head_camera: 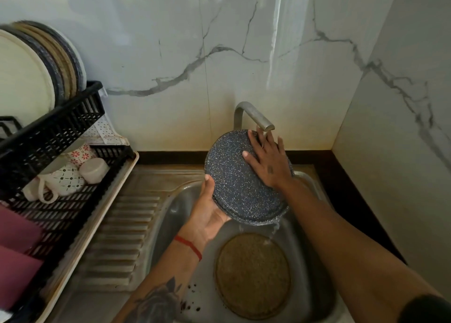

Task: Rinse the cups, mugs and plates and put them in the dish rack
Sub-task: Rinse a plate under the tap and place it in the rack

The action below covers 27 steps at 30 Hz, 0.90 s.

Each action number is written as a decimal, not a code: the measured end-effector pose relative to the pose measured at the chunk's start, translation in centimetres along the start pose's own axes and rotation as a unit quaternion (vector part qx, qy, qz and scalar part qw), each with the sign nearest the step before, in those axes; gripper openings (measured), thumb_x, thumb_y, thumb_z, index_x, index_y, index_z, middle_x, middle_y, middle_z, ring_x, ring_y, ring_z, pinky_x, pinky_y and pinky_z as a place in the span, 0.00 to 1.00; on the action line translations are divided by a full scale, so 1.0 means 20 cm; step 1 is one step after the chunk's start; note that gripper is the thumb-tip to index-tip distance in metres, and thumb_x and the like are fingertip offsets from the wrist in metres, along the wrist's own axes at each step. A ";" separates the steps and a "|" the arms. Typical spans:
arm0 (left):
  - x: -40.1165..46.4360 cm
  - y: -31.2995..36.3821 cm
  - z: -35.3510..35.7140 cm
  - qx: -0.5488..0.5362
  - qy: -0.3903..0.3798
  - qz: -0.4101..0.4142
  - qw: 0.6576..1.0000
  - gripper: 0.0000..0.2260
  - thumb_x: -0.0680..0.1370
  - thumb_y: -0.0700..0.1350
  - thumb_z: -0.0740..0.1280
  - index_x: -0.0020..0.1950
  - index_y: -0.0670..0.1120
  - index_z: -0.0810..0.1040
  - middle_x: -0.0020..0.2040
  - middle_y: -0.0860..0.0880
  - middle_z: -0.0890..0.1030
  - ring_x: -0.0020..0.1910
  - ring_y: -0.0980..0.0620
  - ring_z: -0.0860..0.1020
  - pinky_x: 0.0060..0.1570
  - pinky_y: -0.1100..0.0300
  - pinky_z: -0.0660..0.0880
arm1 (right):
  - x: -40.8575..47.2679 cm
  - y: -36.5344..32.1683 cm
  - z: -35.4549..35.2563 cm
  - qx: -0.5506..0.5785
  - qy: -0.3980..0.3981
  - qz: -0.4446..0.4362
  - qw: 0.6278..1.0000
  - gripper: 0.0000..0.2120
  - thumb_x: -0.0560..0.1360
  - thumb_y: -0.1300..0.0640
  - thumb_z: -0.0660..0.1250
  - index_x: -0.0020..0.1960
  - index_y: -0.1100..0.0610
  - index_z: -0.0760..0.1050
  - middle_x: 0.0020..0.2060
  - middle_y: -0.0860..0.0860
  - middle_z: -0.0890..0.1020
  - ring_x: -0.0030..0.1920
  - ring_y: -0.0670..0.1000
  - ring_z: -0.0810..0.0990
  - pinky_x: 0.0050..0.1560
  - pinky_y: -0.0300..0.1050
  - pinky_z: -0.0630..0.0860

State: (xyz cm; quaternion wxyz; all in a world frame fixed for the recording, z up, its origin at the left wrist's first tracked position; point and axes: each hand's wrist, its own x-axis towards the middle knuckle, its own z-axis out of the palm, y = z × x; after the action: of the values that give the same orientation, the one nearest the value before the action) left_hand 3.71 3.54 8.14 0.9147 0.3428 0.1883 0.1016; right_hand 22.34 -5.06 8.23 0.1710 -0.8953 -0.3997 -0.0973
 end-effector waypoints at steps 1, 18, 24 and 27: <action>0.00 0.00 0.00 -0.003 0.001 0.000 1.000 0.22 0.80 0.58 0.54 0.73 0.54 0.66 0.64 0.44 0.78 0.56 0.45 0.81 0.44 0.46 0.80 | 0.00 -0.02 0.01 0.008 0.002 0.014 1.000 0.33 0.75 0.33 0.35 0.75 0.46 0.34 0.77 0.55 0.41 0.76 0.54 0.36 0.74 0.57 0.33; 0.05 -0.08 0.01 -0.004 0.017 -0.045 0.999 0.25 0.80 0.60 0.54 0.74 0.51 0.65 0.65 0.42 0.77 0.58 0.43 0.79 0.42 0.47 0.80 | -0.11 -0.07 0.07 -0.018 -0.009 0.087 0.996 0.36 0.71 0.29 0.29 0.73 0.45 0.29 0.73 0.52 0.30 0.73 0.59 0.29 0.65 0.70 0.27; 0.06 -0.07 0.03 -0.047 0.004 -0.070 0.996 0.27 0.78 0.61 0.57 0.75 0.51 0.65 0.62 0.39 0.78 0.51 0.41 0.82 0.37 0.46 0.80 | -0.15 -0.24 0.10 -0.049 -0.003 -0.086 0.995 0.35 0.74 0.33 0.27 0.76 0.50 0.35 0.76 0.50 0.38 0.76 0.52 0.36 0.69 0.71 0.35; 0.05 -0.04 -0.02 -0.028 0.014 -0.044 0.999 0.27 0.77 0.60 0.58 0.74 0.49 0.67 0.64 0.41 0.78 0.60 0.41 0.78 0.49 0.43 0.78 | -0.15 -0.03 0.05 -0.047 0.020 -0.011 0.999 0.34 0.75 0.32 0.31 0.77 0.46 0.37 0.77 0.48 0.38 0.76 0.54 0.35 0.68 0.67 0.29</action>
State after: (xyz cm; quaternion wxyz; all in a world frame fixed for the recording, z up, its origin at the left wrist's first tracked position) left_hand 4.52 3.42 7.01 0.9247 0.3070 0.2135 0.0712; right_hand 20.03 -6.32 6.47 0.1357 -0.8957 -0.4012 -0.1353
